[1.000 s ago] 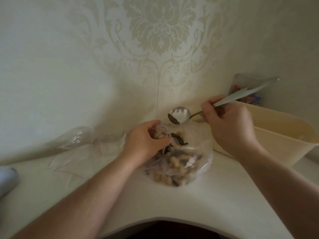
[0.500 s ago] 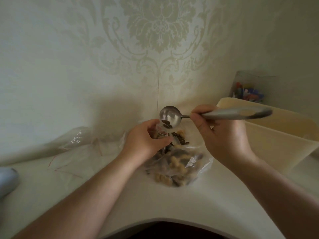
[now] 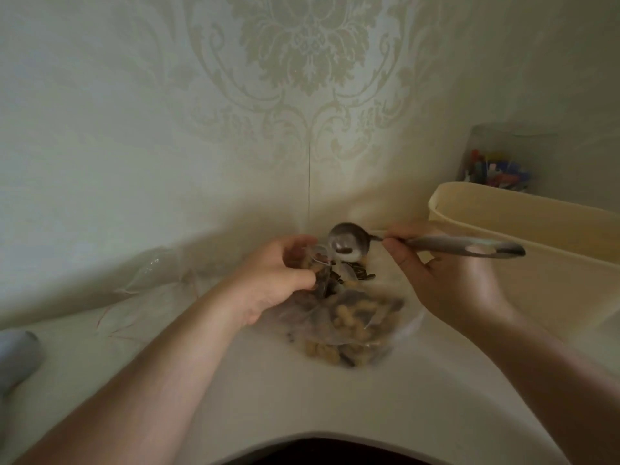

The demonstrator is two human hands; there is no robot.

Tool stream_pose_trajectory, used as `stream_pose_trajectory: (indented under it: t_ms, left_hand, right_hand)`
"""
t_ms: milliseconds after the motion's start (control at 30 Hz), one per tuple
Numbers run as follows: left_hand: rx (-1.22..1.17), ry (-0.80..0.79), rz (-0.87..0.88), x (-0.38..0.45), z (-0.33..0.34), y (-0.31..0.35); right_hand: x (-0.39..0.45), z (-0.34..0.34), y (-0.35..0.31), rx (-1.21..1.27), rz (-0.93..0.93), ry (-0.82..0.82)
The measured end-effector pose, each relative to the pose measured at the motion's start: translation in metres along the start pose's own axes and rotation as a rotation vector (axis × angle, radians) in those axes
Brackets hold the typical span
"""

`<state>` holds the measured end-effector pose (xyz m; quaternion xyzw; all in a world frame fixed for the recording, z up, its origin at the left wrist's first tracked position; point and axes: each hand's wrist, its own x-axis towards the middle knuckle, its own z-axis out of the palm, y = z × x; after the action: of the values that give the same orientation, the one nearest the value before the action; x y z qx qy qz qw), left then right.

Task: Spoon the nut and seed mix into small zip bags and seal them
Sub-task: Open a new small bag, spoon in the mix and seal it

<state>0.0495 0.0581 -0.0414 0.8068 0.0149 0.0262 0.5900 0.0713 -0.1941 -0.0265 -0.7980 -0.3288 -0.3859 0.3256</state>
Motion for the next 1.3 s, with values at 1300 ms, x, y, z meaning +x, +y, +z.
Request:
stream_pose_trajectory:
  t_ms: [1300]
  left_hand:
    - [-0.639,0.128,0.148,-0.006,0.026,0.014]
  right_hand:
    - [0.011,0.047,-0.022,0.866,0.658,-0.387]
